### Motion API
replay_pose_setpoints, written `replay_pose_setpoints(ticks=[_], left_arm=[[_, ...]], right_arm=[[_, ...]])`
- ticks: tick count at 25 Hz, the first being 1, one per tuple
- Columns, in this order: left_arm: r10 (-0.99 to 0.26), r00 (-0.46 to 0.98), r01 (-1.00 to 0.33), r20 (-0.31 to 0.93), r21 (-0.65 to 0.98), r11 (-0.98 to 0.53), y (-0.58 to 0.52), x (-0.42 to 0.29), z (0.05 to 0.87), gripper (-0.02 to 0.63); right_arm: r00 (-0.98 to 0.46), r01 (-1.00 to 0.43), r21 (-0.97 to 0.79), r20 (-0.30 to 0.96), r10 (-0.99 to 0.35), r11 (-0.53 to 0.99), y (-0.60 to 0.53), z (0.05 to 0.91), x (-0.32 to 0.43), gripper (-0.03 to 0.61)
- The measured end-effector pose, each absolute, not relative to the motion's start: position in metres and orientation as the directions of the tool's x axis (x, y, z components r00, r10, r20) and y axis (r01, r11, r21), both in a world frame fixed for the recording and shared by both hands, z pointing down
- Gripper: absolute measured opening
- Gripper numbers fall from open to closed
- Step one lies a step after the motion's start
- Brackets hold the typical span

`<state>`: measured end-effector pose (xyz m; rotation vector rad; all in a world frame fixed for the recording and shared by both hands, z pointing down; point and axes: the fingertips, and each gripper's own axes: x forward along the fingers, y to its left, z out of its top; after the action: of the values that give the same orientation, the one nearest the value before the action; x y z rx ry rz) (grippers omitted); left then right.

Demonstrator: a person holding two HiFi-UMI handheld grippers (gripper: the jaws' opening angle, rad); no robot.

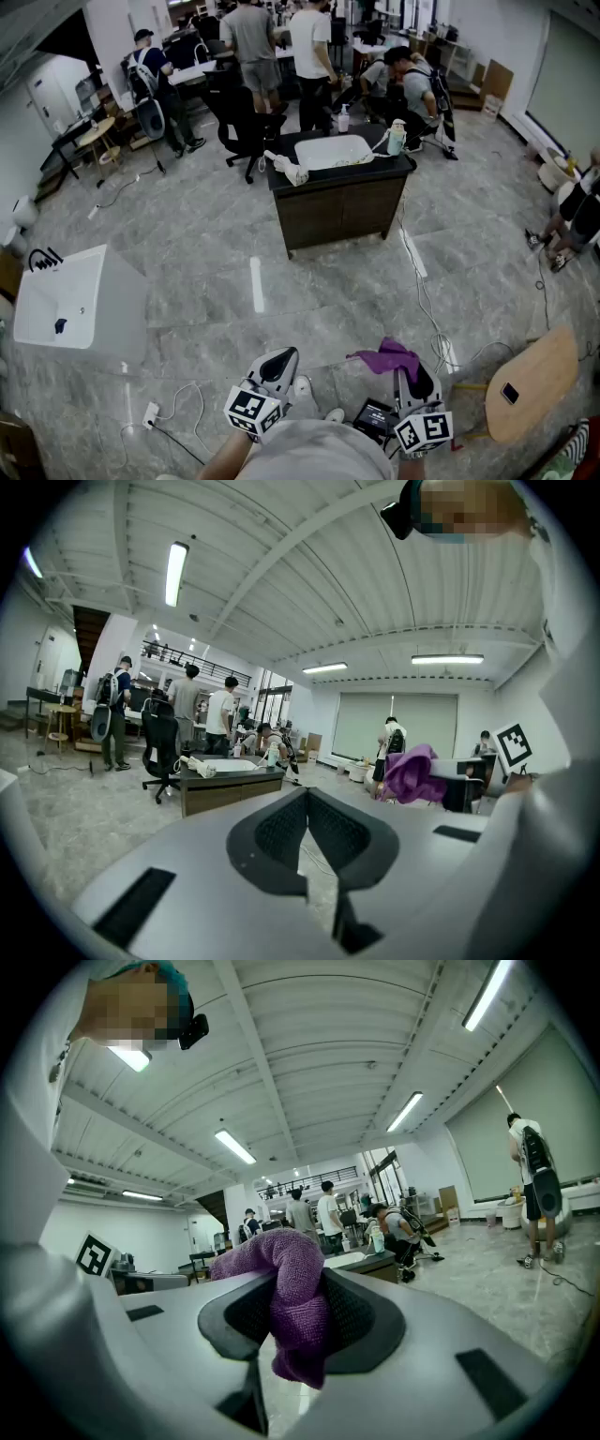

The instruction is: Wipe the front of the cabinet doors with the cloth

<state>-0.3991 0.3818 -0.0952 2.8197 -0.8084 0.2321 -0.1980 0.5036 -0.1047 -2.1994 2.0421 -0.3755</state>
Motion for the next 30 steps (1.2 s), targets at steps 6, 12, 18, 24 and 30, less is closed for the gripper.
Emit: replay_pose_setpoints(ticks=[6,12,18,24,30], left_arm=[[-0.524,0.823,-0.559,0.217,0.153,-0.815,0.412,-0.411,-0.091,0.006],[-0.475,0.858,-0.507,0.194,0.179,-0.843,0.418,-0.403,-0.093,0.006],[-0.437,0.887,-0.458,0.15,0.153,-0.876,0.402,-0.427,-0.11,0.006],[-0.472,0.859,-0.505,0.195,0.18,-0.844,0.361,-0.508,-0.087,0.006],[-0.495,0.854,-0.518,0.159,0.171,-0.838,0.327,-0.559,-0.085,0.006]], right_arm=[[0.065,-0.97,-0.226,0.096,-0.993,-0.086,0.541,-0.113,-0.199,0.135],[0.125,-0.97,-0.193,0.128,-0.984,-0.148,0.564,-0.113,-0.2,0.135],[0.169,-0.962,-0.19,0.157,-0.973,-0.197,0.546,-0.106,-0.228,0.135],[0.115,-0.975,-0.177,0.12,-0.986,-0.135,0.487,-0.123,-0.303,0.135],[0.134,-0.979,-0.14,0.124,-0.983,-0.151,0.456,-0.13,-0.339,0.135]])
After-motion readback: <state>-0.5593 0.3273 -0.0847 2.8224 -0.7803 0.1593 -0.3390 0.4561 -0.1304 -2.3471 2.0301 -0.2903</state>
